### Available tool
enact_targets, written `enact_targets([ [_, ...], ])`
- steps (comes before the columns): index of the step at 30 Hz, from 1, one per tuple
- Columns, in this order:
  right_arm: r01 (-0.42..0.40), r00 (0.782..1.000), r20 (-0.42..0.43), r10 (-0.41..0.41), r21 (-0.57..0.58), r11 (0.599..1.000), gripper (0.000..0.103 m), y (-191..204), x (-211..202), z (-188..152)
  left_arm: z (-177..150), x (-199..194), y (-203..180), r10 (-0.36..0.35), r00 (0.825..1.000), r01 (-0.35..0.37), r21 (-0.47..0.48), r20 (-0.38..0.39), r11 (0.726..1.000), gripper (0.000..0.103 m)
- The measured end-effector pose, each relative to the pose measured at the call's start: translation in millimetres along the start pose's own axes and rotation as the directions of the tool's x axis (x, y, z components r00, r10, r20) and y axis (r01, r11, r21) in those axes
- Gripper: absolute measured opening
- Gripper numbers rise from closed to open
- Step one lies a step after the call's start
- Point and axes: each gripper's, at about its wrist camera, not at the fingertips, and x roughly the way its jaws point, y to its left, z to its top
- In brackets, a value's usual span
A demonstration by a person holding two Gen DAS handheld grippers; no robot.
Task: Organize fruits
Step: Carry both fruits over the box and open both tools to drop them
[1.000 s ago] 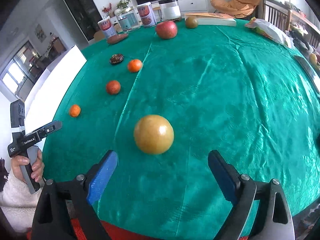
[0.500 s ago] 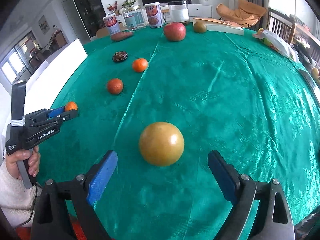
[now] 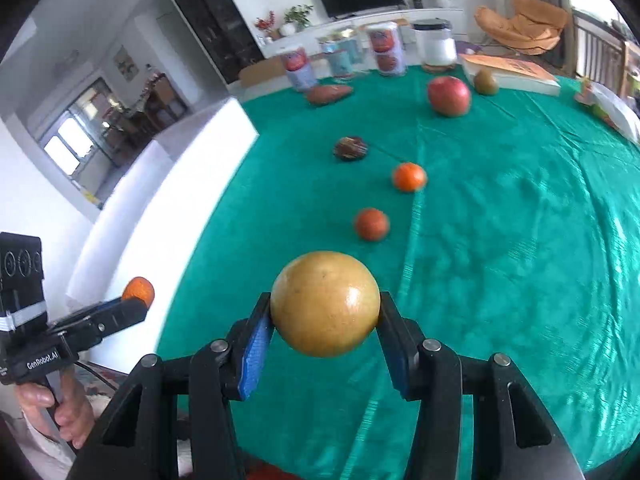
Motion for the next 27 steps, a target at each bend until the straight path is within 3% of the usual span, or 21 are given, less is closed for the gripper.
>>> enact_targets([
  [3,-0.127,0.992,0.000,0.127,-0.058,0.990,0.050,59,13,24,20,-62,25,0.079,0.988,-0.073,-0.049,0.134,0.996,0.029],
  [6,-0.228,0.974,-0.045,0.224,-0.135,0.964,0.050,123,38,37,28,-95,68,0.211,0.960,-0.187,-0.140,0.185,0.972,0.029],
  [8,-0.266,0.963,-0.094,0.252,-0.198,0.944,0.050,164,61,36,24,-94,99,0.307,0.942,-0.279,-0.194,0.134,0.940,0.029],
  [11,-0.285,0.954,-0.180,0.241,-0.284,0.916,0.050,212,98,25,9,-74,135,0.379,0.925,-0.366,-0.234,0.014,0.901,0.029],
  [13,-0.271,0.952,-0.227,0.204,-0.323,0.907,0.050,232,123,16,-4,-58,147,0.399,0.915,-0.400,-0.225,-0.052,0.888,0.029],
  [16,-0.234,0.953,-0.269,0.138,-0.367,0.900,0.051,246,151,7,-14,-40,154,0.410,0.905,-0.424,-0.207,-0.111,0.881,0.029],
  [19,-0.216,0.959,-0.255,0.125,-0.370,0.904,0.052,252,157,11,-17,-37,153,0.451,0.886,-0.464,-0.191,-0.110,0.865,0.036],
  [21,-0.218,0.961,-0.237,0.140,-0.345,0.913,0.058,247,155,22,-14,-39,152,0.482,0.871,-0.491,-0.189,-0.092,0.850,0.068],
  [23,-0.222,0.966,-0.201,0.161,-0.329,0.918,0.063,242,144,31,-11,-44,148,0.509,0.859,-0.509,-0.189,-0.053,0.840,0.078],
  [25,-0.215,0.973,-0.152,0.174,-0.322,0.922,0.066,230,125,38,-10,-47,143,0.524,0.851,-0.520,-0.176,-0.025,0.836,0.079],
  [27,-0.189,0.981,-0.091,0.169,-0.328,0.926,0.072,216,107,40,-8,-48,132,0.517,0.856,-0.509,-0.163,0.006,0.845,0.079],
])
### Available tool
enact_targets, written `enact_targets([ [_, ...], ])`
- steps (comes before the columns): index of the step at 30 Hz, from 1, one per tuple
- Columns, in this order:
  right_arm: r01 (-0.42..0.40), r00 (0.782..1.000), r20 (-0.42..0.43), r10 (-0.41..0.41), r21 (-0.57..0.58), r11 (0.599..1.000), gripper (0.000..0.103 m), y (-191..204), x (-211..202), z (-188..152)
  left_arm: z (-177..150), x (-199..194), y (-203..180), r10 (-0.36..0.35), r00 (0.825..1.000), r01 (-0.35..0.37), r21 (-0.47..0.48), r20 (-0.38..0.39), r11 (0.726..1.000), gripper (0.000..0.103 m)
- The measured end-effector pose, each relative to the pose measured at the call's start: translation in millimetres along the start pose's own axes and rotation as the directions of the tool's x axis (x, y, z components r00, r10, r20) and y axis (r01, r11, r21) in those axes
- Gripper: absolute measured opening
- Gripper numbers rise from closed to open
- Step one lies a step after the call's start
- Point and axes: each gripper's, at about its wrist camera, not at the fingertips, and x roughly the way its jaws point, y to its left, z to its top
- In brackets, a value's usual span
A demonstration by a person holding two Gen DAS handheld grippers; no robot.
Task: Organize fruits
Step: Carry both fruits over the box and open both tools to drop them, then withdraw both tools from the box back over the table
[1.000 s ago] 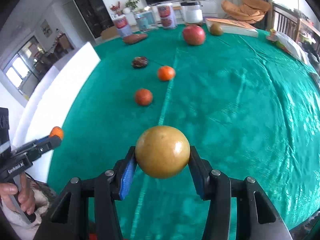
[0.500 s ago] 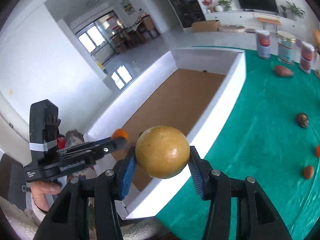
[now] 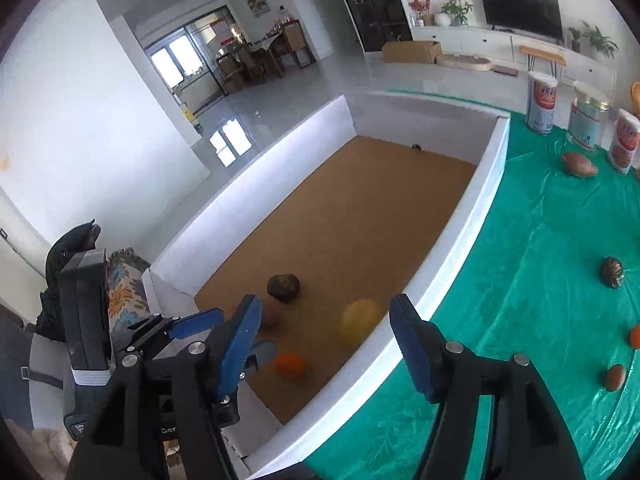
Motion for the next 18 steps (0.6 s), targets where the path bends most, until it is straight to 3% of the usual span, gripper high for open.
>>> enact_targets([
  [4,0.129,0.988,0.084,-0.132,0.042,0.991,0.082,-47,-37,-41,-3,-11,-39,-0.082,0.996,0.078,0.084,0.041,0.993,0.084],
  [6,0.225,0.967,0.102,-0.235,0.098,0.969,0.087,-86,-54,-72,-8,-13,-70,-0.138,0.990,0.130,0.163,0.038,0.978,0.087],
  [9,0.397,0.908,0.057,-0.416,0.210,0.894,0.088,-154,-72,-129,-22,-8,-126,-0.224,0.975,0.218,0.281,-0.012,0.935,0.093],
  [12,0.509,0.841,-0.003,-0.541,0.345,0.789,0.088,-216,-95,-183,-38,5,-178,-0.273,0.959,0.282,0.370,-0.077,0.885,0.093],
  [15,0.554,0.786,-0.015,-0.618,0.458,0.695,0.088,-255,-127,-223,-51,29,-222,-0.250,0.966,0.255,0.439,-0.071,0.862,0.093],
  [18,0.584,0.738,-0.007,-0.675,0.506,0.634,0.088,-274,-147,-248,-56,63,-251,-0.207,0.978,0.200,0.473,-0.038,0.858,0.093],
])
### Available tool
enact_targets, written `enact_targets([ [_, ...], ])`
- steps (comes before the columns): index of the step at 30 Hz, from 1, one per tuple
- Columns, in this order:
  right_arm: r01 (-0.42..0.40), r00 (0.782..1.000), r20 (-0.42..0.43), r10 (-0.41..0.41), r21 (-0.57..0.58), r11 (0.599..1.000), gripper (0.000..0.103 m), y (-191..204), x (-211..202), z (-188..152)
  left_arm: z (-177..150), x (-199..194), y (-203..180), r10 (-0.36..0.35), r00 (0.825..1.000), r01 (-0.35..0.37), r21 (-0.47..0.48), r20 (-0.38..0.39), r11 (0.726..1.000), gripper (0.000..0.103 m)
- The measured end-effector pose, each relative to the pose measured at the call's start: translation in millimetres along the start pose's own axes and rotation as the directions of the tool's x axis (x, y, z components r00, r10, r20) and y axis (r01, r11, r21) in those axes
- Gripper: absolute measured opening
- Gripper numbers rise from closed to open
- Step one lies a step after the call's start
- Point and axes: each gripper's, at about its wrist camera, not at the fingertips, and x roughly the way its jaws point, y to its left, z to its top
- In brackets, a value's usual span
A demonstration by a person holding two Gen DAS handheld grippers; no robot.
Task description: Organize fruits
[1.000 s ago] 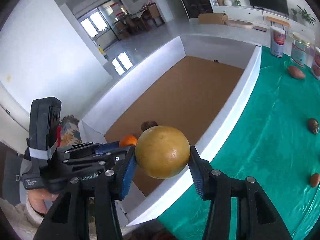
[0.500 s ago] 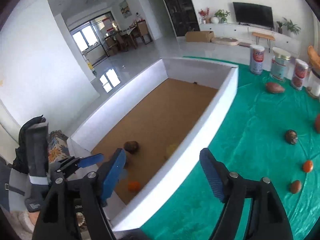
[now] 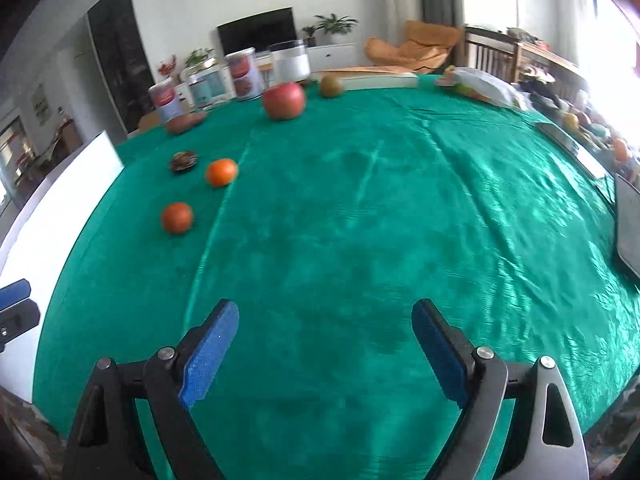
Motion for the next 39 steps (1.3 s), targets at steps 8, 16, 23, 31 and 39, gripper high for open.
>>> enact_targets([
  [8,-0.013,1.000,-0.012,0.014,0.040,0.999,0.089,-8,13,0,1,67,10,0.103,0.994,-0.105,-0.062,-0.027,0.993,0.096],
  [16,0.041,0.999,-0.028,-0.041,-0.021,0.999,0.094,7,23,-7,4,74,15,0.134,0.990,-0.137,-0.099,-0.035,0.986,0.103],
  [23,0.080,0.996,-0.035,-0.083,-0.075,0.994,0.099,16,26,-11,4,73,15,0.134,0.990,-0.137,-0.099,-0.036,0.986,0.103],
  [31,0.076,0.996,-0.035,-0.079,-0.080,0.994,0.101,15,26,-12,4,74,15,0.134,0.990,-0.136,-0.100,-0.036,0.986,0.103],
  [39,0.075,0.996,-0.036,-0.078,-0.078,0.994,0.103,16,26,-11,4,73,15,0.133,0.990,-0.136,-0.100,-0.036,0.986,0.103],
])
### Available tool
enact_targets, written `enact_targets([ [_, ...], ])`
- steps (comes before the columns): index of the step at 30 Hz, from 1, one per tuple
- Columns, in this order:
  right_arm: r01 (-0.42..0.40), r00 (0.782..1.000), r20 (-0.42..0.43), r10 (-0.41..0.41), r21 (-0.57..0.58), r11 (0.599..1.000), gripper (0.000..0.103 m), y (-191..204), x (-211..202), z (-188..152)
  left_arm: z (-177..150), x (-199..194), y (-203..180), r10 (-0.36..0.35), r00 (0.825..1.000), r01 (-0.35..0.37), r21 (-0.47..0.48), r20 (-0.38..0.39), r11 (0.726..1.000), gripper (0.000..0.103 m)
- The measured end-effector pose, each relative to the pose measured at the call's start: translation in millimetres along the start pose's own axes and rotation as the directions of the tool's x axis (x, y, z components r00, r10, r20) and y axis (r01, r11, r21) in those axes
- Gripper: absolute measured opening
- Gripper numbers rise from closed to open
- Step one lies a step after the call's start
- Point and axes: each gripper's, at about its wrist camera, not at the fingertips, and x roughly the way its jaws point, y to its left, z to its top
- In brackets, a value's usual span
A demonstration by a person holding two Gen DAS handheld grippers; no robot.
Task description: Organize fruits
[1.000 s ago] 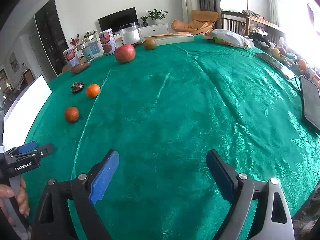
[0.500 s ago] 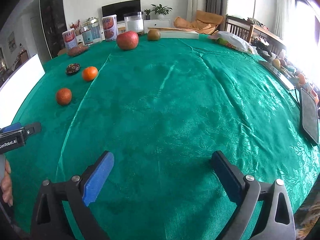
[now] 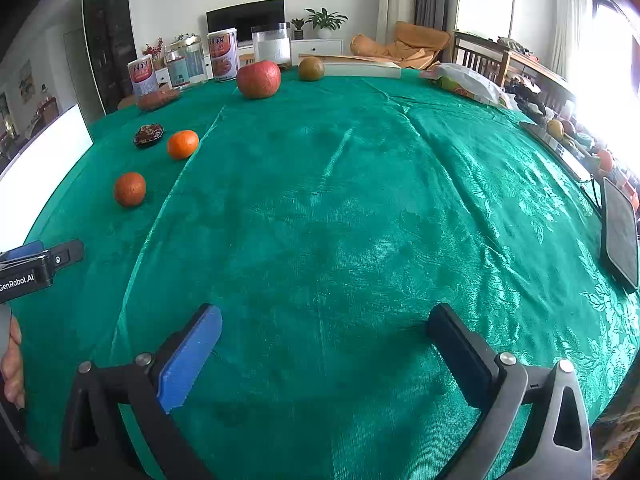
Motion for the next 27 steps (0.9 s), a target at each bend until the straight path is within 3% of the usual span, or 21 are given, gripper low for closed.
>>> enact_targets([
  [21,0.004,1.000,0.000,-0.004,0.006,1.000,0.103,-1,0,-2,0,0,0,-0.003,1.000,0.003,0.001,0.001,1.000,0.102],
  [22,0.004,1.000,0.000,-0.004,0.007,1.000,0.103,-1,0,-2,0,-1,-2,-0.014,1.000,0.014,0.009,-0.005,1.000,0.101],
  [25,0.005,1.000,0.000,-0.005,0.007,1.000,0.103,-1,0,-2,8,-16,-17,-0.157,0.987,0.156,0.034,0.023,0.987,0.101],
  [27,0.005,1.000,-0.001,-0.005,0.007,1.000,0.103,-1,0,-2,17,-21,-38,-0.152,0.987,0.145,0.108,0.059,0.984,0.101],
])
